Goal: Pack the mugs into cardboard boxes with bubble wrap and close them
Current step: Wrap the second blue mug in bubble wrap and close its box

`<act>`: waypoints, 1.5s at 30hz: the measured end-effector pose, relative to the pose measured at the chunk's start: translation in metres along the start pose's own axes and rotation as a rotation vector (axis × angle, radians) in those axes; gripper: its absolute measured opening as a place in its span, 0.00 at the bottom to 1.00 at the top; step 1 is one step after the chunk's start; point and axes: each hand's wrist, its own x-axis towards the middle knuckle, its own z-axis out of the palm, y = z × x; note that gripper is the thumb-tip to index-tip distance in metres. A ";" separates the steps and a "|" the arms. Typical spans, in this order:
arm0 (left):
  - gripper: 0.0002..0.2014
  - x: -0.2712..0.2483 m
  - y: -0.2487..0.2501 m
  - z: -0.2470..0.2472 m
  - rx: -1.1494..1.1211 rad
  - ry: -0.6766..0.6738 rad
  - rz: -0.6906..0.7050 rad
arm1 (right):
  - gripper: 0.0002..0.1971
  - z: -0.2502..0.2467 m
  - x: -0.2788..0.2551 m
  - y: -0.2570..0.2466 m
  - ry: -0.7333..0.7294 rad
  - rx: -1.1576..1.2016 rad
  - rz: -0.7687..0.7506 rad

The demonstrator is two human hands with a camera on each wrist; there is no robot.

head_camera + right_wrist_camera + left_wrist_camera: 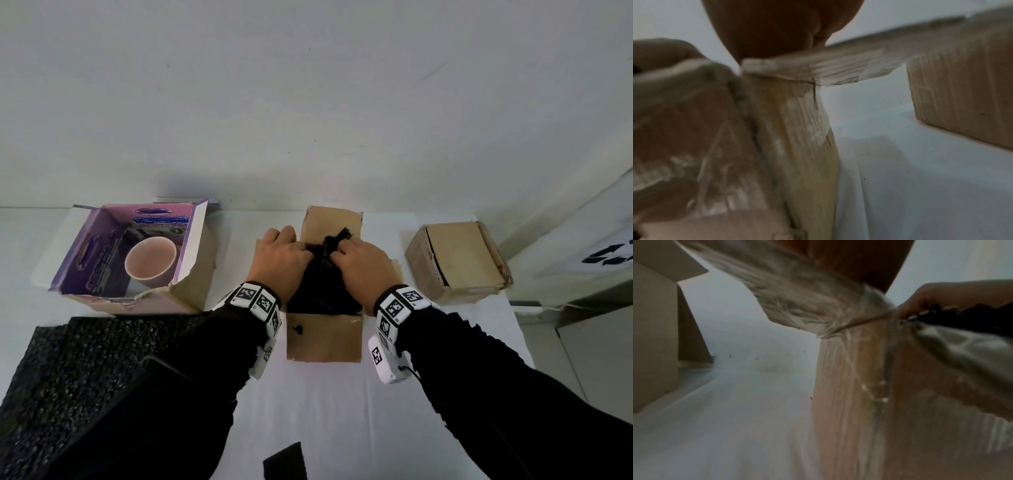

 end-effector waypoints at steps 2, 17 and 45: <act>0.06 0.001 0.004 0.000 0.066 -0.104 -0.035 | 0.15 -0.001 0.000 -0.004 -0.048 -0.058 -0.022; 0.06 -0.001 0.009 -0.001 0.060 -0.159 -0.137 | 0.22 0.001 0.005 -0.003 0.015 0.084 0.123; 0.20 -0.036 0.006 0.007 -0.034 0.080 -0.022 | 0.18 -0.007 -0.030 0.006 -0.009 -0.256 -0.087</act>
